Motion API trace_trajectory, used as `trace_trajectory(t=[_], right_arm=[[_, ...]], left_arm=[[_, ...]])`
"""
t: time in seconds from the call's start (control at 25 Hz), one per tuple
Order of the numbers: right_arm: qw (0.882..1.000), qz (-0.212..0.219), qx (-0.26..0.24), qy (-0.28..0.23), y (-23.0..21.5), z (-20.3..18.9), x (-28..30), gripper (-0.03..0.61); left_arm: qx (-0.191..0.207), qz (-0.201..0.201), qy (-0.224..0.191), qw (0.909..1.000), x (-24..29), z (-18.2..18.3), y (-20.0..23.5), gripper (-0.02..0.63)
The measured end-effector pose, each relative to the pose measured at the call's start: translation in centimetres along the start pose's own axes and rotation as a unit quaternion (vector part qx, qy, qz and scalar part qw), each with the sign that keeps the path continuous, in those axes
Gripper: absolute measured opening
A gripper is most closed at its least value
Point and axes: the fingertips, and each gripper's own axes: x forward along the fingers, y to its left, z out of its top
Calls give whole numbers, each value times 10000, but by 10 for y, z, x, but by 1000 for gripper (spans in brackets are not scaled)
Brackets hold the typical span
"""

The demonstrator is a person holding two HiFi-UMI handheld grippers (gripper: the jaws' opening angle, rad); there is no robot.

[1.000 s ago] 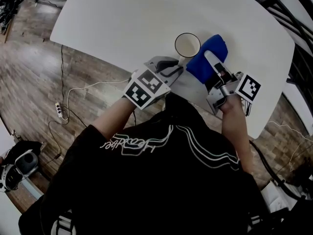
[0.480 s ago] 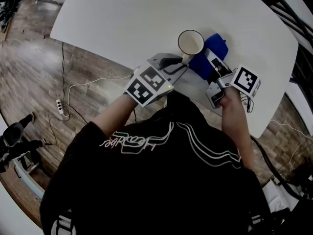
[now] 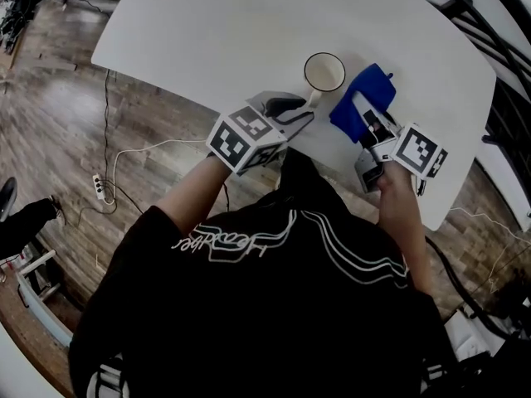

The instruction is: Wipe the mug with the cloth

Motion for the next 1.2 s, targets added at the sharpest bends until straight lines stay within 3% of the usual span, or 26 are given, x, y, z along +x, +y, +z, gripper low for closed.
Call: trace_trajectory(t=[0.16, 0.32, 0.48, 0.64, 0.76, 0.96, 1.2], right_arm=[[9946, 344, -977, 14, 47, -1, -23, 54], [9875, 803, -1349, -134, 95, -2, -55, 54], [9712, 1084, -2112, -212, 141, -10, -85, 54], [9531, 1321, -2704, -308, 178, -15, -109, 54], [9408, 1382, -3074, -366, 199, -19, -122, 54], [9354, 1466, -3181, -489, 220, -20, -135, 54], [9359, 1286, -3236, -524, 216, -20, -141, 54]], left_arm=[[-119, 10, -327, 9994, -29, 12, -12, 95], [-427, -207, -810, 9956, -61, 38, -41, 95], [-105, -271, -1370, 9901, -105, 70, -73, 93], [183, -533, -1838, 9814, -141, 95, -108, 15], [275, -784, -2054, 9751, -158, 105, -131, 8], [445, -751, -2317, 9689, -174, 117, -147, 8], [271, -777, -2458, 9658, -176, 124, -146, 8]])
